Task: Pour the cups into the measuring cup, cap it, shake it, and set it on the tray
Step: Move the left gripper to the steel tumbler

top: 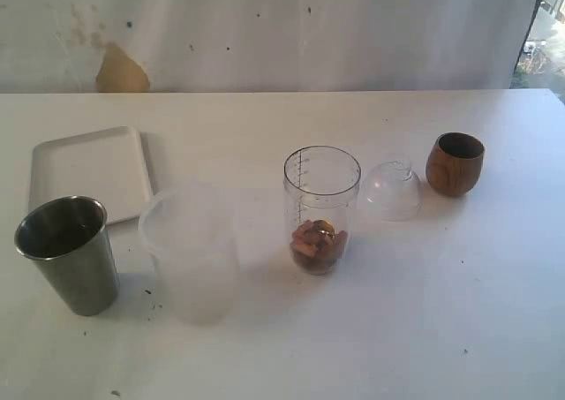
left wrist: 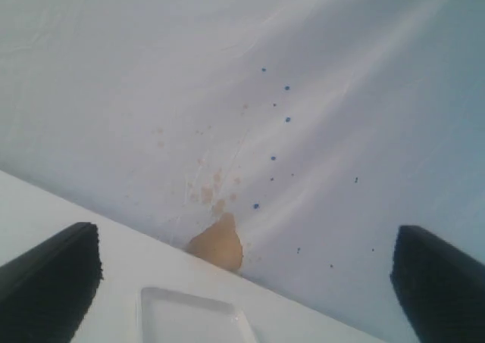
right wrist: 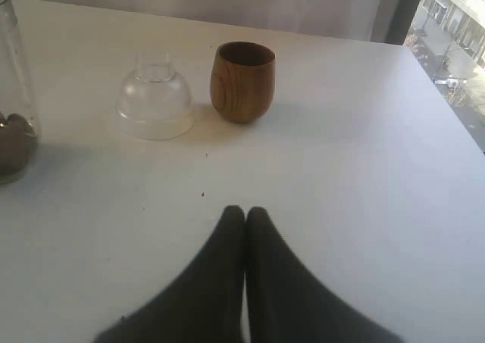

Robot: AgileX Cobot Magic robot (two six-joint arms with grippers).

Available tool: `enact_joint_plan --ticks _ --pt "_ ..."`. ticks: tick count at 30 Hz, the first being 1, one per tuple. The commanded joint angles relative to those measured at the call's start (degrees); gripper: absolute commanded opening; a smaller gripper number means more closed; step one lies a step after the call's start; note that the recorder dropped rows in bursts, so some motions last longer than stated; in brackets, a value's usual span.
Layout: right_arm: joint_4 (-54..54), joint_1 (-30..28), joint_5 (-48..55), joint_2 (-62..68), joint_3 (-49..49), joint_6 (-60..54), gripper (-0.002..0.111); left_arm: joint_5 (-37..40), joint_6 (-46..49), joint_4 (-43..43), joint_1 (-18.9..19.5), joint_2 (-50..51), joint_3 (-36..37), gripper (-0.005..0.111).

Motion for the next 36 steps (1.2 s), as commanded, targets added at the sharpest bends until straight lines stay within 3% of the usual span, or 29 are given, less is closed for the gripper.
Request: enact_joint_plan --ticks 1,7,10,15,23,32,36 --pt "-0.15 0.00 0.06 -0.19 0.36 0.18 0.000 -6.67 -9.65 14.45 -0.19 1.04 0.28 0.098" --pt "-0.15 0.00 0.06 -0.19 0.36 0.18 0.000 -18.94 -39.94 54.60 -0.19 12.24 -0.50 0.098" --pt "-0.15 0.00 0.06 -0.19 0.36 0.18 0.000 -21.88 -47.11 66.87 -0.19 20.57 -1.53 0.098" --pt "-0.15 0.00 0.06 -0.19 0.36 0.18 0.000 -27.04 -46.71 72.03 -0.19 34.08 -1.43 0.098" --pt "-0.15 0.00 0.04 -0.19 0.36 1.10 0.000 -31.04 -36.13 72.08 -0.19 54.94 -1.43 0.098" --pt "-0.15 0.00 0.04 -0.19 0.36 1.10 0.000 -40.73 -14.36 52.50 -0.19 70.17 -1.43 0.098" --pt "-0.15 0.00 0.04 -0.19 0.36 1.10 0.000 -44.97 -10.23 51.57 -0.19 76.51 -1.43 0.098"
